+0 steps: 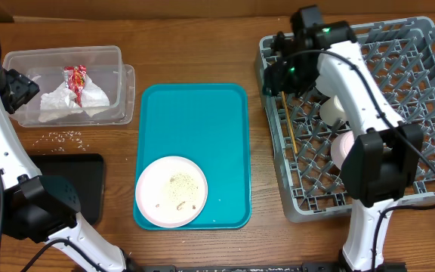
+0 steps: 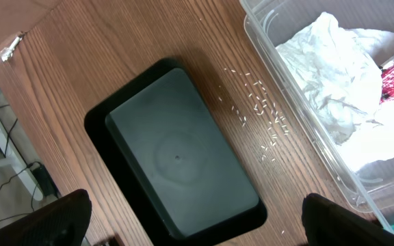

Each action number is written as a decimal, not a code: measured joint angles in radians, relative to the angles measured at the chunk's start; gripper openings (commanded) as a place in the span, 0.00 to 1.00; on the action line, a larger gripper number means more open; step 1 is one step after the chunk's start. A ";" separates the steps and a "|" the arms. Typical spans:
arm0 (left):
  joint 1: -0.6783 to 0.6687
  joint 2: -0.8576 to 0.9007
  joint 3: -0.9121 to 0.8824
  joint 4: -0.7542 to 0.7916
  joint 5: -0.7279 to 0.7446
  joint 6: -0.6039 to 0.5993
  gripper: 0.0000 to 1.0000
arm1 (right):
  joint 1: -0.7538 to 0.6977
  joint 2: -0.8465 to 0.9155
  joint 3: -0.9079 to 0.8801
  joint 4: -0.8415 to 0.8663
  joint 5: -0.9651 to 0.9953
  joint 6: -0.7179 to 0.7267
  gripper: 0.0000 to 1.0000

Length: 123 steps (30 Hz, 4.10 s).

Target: Sort waste into correct bins and load items into the dishwasher

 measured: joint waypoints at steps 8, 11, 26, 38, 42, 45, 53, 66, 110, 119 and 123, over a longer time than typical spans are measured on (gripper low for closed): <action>0.000 0.000 0.000 0.000 0.000 0.000 1.00 | 0.063 0.037 -0.049 0.056 0.154 0.053 0.46; 0.000 0.000 0.000 0.000 0.000 0.000 1.00 | 0.066 0.069 -0.059 0.061 0.180 0.077 0.33; 0.000 0.000 0.000 0.000 0.000 0.000 1.00 | 0.072 0.103 -0.062 0.257 0.312 0.373 0.15; 0.000 0.000 0.000 0.000 0.000 0.000 1.00 | 0.073 0.105 -0.053 0.198 0.309 0.477 0.33; 0.000 0.000 0.000 0.000 0.000 0.000 1.00 | 0.073 0.104 0.004 0.095 0.305 0.500 0.46; 0.000 0.000 0.000 0.000 0.000 0.000 1.00 | 0.073 0.100 0.093 0.026 0.300 0.517 0.73; 0.000 0.000 0.000 0.000 0.000 0.000 1.00 | 0.092 0.012 0.315 -0.181 0.170 0.432 0.93; 0.000 0.000 0.000 0.000 0.000 0.000 1.00 | 0.373 -0.014 0.243 -0.174 0.055 0.393 1.00; 0.000 0.000 0.000 0.053 0.243 -0.005 1.00 | -0.188 -0.216 0.331 -0.383 0.125 0.523 1.00; 0.000 0.000 0.000 0.053 0.243 -0.005 1.00 | -0.188 -0.216 0.331 -0.383 0.125 0.523 1.00; 0.000 0.000 0.000 0.053 0.243 -0.005 1.00 | -0.188 -0.216 0.331 -0.383 0.125 0.522 1.00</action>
